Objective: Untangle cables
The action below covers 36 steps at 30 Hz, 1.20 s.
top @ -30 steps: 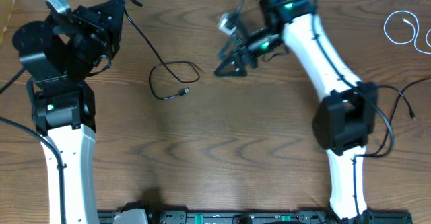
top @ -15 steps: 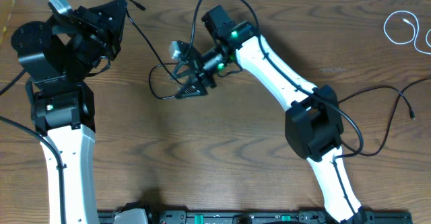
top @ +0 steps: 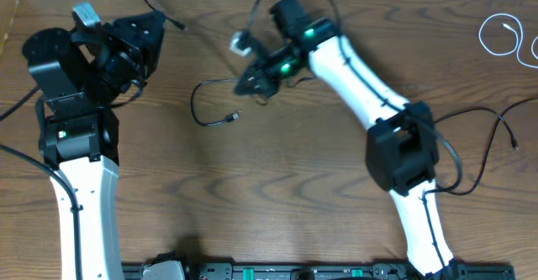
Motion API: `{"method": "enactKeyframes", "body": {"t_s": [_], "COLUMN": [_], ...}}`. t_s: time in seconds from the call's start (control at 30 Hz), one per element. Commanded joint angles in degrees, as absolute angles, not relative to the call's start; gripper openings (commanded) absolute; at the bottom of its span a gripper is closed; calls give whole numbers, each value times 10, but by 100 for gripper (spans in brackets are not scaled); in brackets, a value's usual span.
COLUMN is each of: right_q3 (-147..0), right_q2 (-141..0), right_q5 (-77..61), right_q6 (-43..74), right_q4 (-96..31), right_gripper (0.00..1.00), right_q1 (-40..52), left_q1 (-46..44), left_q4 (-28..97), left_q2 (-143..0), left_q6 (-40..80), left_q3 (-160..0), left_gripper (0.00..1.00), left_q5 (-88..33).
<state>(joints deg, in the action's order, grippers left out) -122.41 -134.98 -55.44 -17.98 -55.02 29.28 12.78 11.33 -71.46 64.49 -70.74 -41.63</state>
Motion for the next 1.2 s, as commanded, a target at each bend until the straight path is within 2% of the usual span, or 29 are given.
{"method": "enactKeyframes", "body": {"t_s": [0.0,0.17,0.33,0.57,0.87,1.0,1.17], "right_q3": [-1226,-1226,-1226,-1226,-1226,-1226,-1226], "right_q2": [-1280,-1168,-1045,-931,-897,-899,-916], "right_q5": [-446,-296,-233,-222,-188,-58,103], "right_q6": [-114,-62,-17,39,78,125,159], "right_q4": [-584,-615,-600,-549,-553,-603,-663], "right_gripper": [1,1,1,1,1,1,1], "right_q1": [234,164,63,-117,-296,-338,-346], "left_q1": [131,131,131,131,131,131,131], "left_q4": [154,226,266,281,283,283,283], "left_q2": [-708,-713,-722,-725,-727,-728,-731], "left_q6": [538,460,412,376,377,377,377], "left_q3": [-719,-718,-718,-718,-718,-718,-717], "left_gripper": [53,64,64,64,64,64,64], "left_q5": [-398,-379,-379,-379,-379,-379,-379]}}
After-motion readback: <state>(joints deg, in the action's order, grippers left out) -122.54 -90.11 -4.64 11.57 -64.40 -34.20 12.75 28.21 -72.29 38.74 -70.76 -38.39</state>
